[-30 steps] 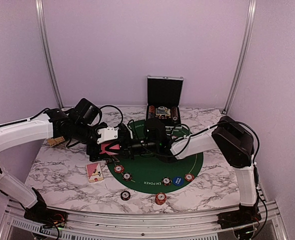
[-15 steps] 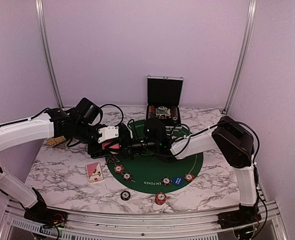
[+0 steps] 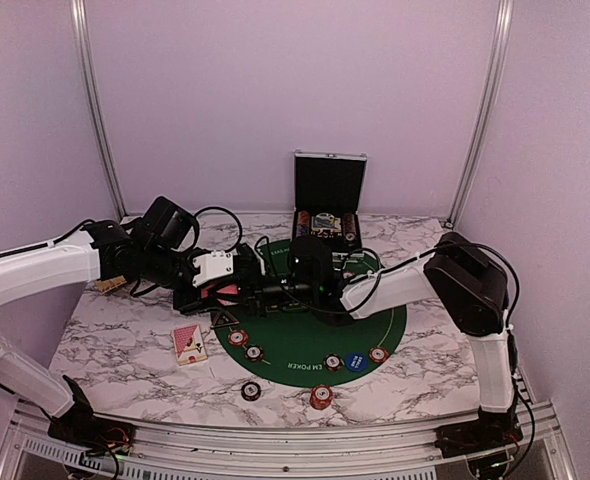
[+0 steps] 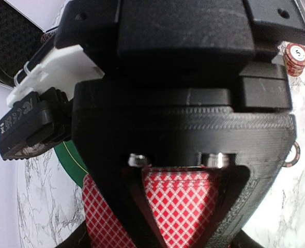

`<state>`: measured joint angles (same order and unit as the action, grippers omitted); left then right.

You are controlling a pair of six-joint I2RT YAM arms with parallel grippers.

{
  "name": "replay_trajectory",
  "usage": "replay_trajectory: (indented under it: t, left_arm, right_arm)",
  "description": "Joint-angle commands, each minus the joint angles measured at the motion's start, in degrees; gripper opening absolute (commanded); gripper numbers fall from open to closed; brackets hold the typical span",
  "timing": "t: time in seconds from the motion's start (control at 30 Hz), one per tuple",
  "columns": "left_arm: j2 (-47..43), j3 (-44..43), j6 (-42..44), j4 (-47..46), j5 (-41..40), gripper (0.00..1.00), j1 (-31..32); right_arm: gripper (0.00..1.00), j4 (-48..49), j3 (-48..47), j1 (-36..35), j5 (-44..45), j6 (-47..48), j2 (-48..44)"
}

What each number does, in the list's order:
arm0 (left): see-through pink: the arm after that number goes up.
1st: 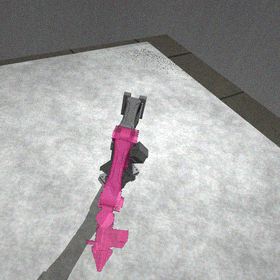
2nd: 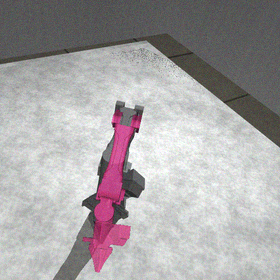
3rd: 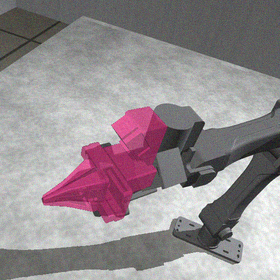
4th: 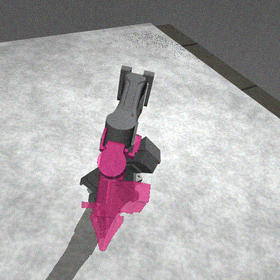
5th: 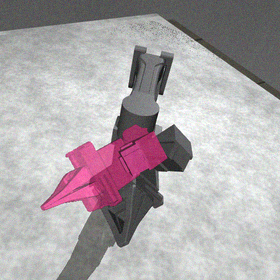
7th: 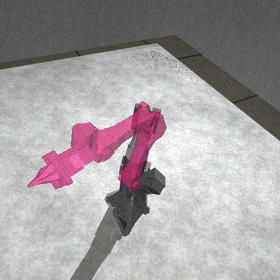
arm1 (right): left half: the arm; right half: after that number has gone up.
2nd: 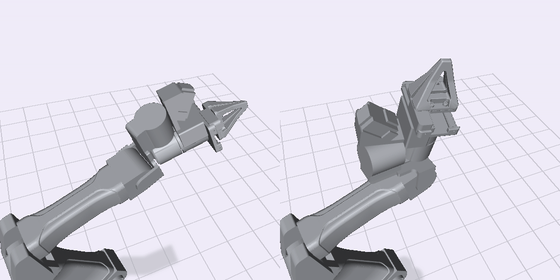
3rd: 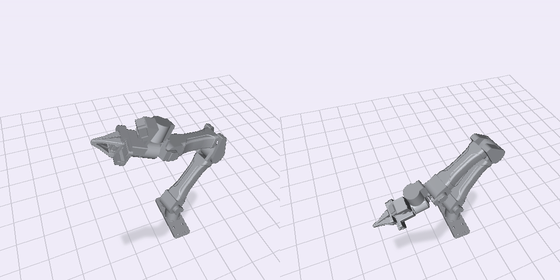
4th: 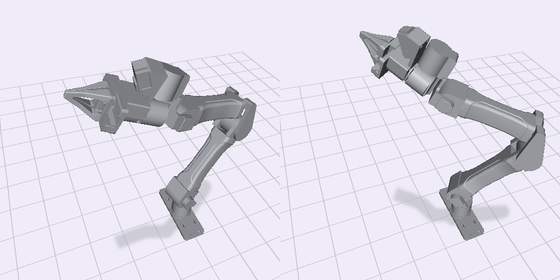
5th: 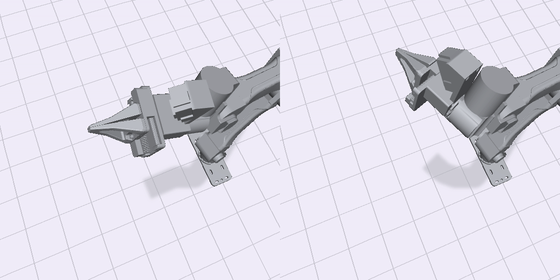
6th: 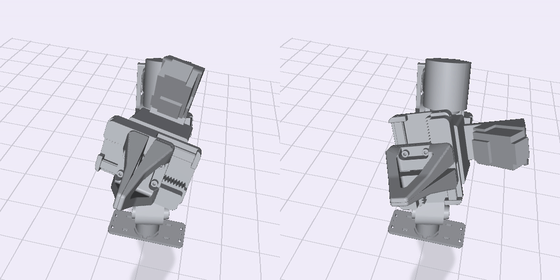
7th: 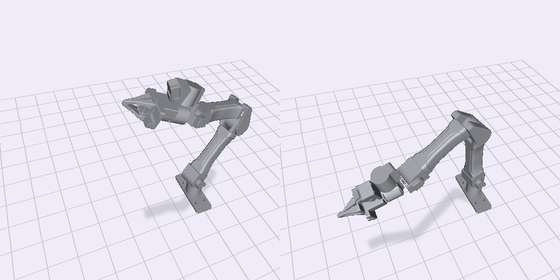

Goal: Distribute texas hold em gaming equipment

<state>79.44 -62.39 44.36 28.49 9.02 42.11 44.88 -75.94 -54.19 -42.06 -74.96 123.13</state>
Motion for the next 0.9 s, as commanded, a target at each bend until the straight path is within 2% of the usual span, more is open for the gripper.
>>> replay_trajectory:
  t: [0.0, 0.3, 0.43, 0.67, 0.87]
  left_arm:
    - [-2.1, -0.5, -1.1, -3.2, 2.3, 0.31, 0.0]
    - [-1.4, -1.3, -1.5, -0.4, 2.7, 0.30, 0.0]
    - [-1.4, -1.5, -1.4, 0.0, 2.1, 0.29, 0.0]
    - [-1.8, -1.1, -1.3, 0.4, 1.6, 0.27, 0.0]
    - [-2.4, -0.3, -1.6, 0.5, 1.4, 0.26, 0.0]
  right_arm:
    - [0.28, -0.3, -2.4, 0.0, -0.2, 0.2, -0.3]
    - [0.29, -0.4, -4.1, 0.0, 0.1, -0.6, 2.2]
    - [0.30, -3.5, -4.3, 0.1, 0.5, 1.3, 2.2]
    - [0.40, -12.1, -3.0, 0.9, 2.7, 7.0, -0.7]
    - [0.46, -14.1, -2.3, 1.2, 3.3, 8.3, -2.2]
